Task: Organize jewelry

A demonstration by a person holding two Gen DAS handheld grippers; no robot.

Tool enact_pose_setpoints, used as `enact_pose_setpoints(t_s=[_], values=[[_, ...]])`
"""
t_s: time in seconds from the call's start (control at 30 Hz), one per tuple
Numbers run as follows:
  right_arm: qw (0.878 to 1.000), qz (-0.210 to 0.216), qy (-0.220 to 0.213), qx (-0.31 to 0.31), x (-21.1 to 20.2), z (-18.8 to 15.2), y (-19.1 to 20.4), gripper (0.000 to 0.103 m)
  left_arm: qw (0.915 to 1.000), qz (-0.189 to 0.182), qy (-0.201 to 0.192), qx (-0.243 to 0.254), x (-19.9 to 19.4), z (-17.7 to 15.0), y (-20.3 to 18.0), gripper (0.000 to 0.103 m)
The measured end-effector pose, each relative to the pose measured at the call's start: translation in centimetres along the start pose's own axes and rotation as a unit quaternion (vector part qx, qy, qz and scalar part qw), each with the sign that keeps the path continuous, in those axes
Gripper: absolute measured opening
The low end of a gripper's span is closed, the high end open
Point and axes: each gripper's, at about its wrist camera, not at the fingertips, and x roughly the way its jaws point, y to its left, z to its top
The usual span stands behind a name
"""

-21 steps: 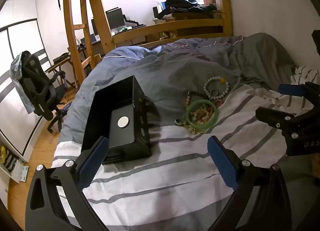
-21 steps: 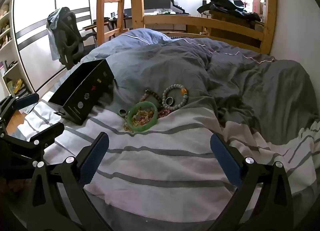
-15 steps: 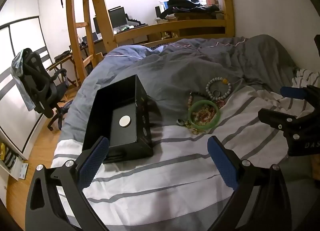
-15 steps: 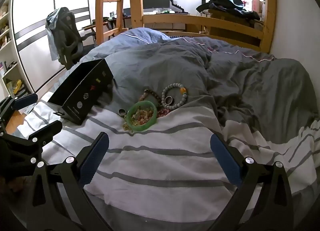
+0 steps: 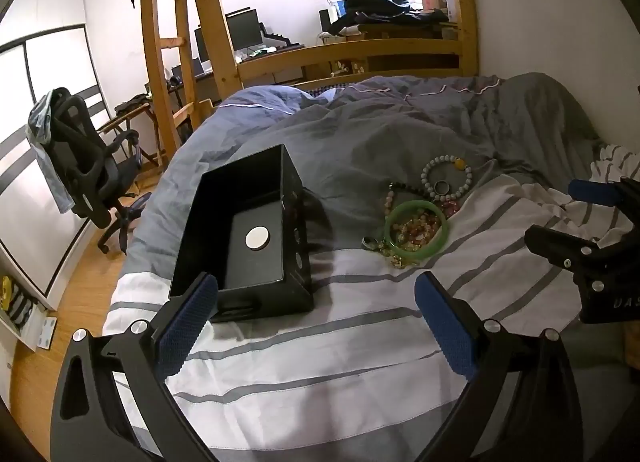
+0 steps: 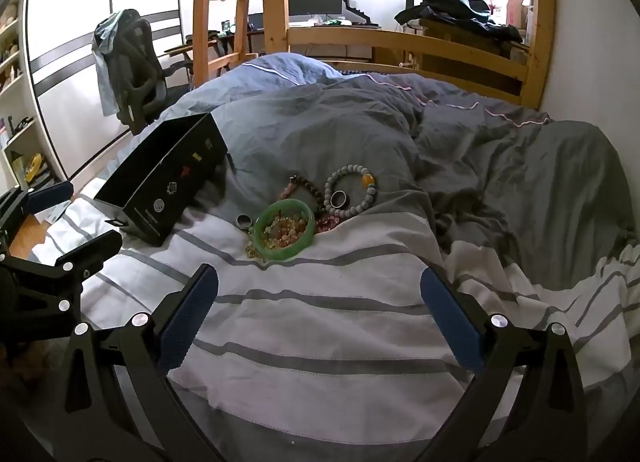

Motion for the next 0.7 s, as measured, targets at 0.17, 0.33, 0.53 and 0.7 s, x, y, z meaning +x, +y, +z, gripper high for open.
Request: enact_pose_setpoints(t_s=[0.17,0.33,0.53,0.7], values=[[1.0,0.0,0.001,-0.001,0.15,-0.13,0.02,0.1,1.0,0.0,0.002,-0.003,0.12,-0.03,0.17,0.097],[1.0,-0.001,0.002,-0.002,0.14,-0.11,0.01,0.1,1.0,0.0,0.002,-0.002,0.16,-0.1,0.18,0.097],[1.0,-0.001,0.003,-0.002,0.24,-0.12,0.01,0.1,1.0,0.001,0.005,-0.001,0.41,-0.39,0.14,0.097],[1.0,-0.002,0.004,-0.003,0.33,-0.12,0.05,0.1,1.0,0.001,0.006,-0.002,0.42,-0.36,0.13,0.097]])
